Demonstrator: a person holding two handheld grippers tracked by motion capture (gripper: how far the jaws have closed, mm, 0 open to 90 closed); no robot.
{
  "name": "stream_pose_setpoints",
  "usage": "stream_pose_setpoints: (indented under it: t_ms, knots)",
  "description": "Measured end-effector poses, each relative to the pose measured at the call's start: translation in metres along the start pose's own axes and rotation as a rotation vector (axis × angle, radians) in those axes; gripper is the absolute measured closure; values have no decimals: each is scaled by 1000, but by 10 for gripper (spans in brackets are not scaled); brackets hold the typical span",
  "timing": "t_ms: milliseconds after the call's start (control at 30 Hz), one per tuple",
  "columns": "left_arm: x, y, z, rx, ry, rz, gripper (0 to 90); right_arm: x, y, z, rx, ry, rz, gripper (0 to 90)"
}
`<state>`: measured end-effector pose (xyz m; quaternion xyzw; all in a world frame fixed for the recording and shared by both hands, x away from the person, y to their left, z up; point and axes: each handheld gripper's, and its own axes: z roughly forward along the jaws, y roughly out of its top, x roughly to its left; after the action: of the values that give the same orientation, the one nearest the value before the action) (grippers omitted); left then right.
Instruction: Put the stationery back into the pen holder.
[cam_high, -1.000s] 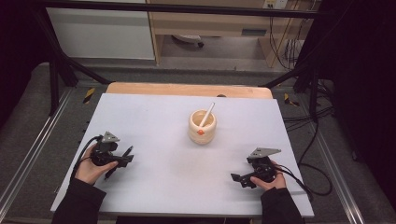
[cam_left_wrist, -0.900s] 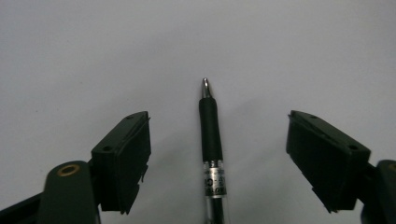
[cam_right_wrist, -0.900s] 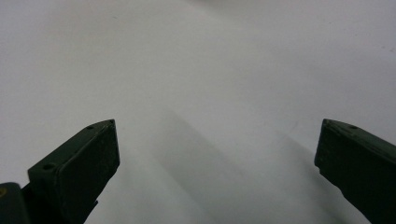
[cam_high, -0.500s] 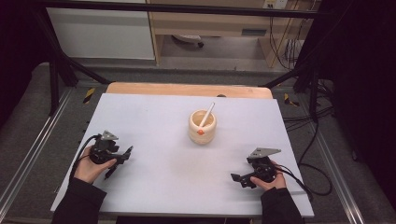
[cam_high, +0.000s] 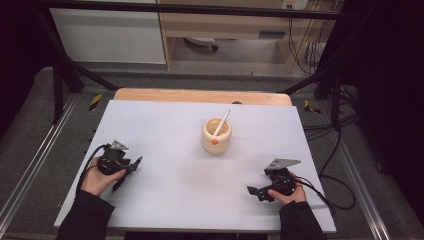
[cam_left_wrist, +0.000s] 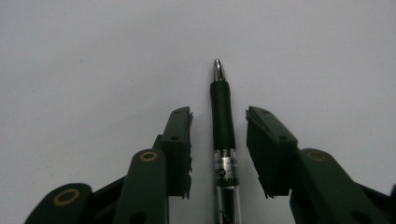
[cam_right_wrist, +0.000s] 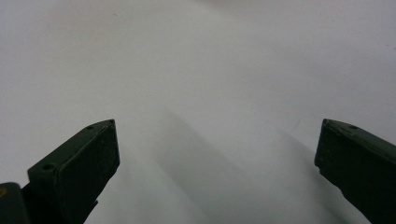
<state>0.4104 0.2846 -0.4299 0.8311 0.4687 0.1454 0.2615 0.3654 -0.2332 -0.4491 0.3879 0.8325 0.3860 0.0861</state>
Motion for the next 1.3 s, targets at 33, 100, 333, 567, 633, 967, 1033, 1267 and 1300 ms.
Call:
stream_pose_setpoints:
  t_ms: [33,100,333,567,633,967,1033,1267,1300]
  knots:
    - [-1,1,1,3,4,2,614,0,0,0,2,0,-4,7]
    - [-2,2,3,14,8,6,636,0,0,0,1,1,-6,7]
    - [-2,2,4,27,13,6,716,1,0,-1,0,2,0,7]
    - [-5,4,4,45,16,2,773,1,-1,-1,2,4,-1,7]
    - [-4,5,4,46,16,-10,783,1,0,-1,-5,3,-6,7]
    - [-3,4,4,41,6,-19,792,1,0,-1,-7,3,-5,7]
    - [-2,3,4,38,5,-15,793,1,0,-1,-5,1,-2,7]
    - [-1,2,3,15,-2,-8,795,1,-1,0,2,3,-4,7]
    - [-1,2,2,9,-3,-4,795,1,-1,0,2,2,-7,7]
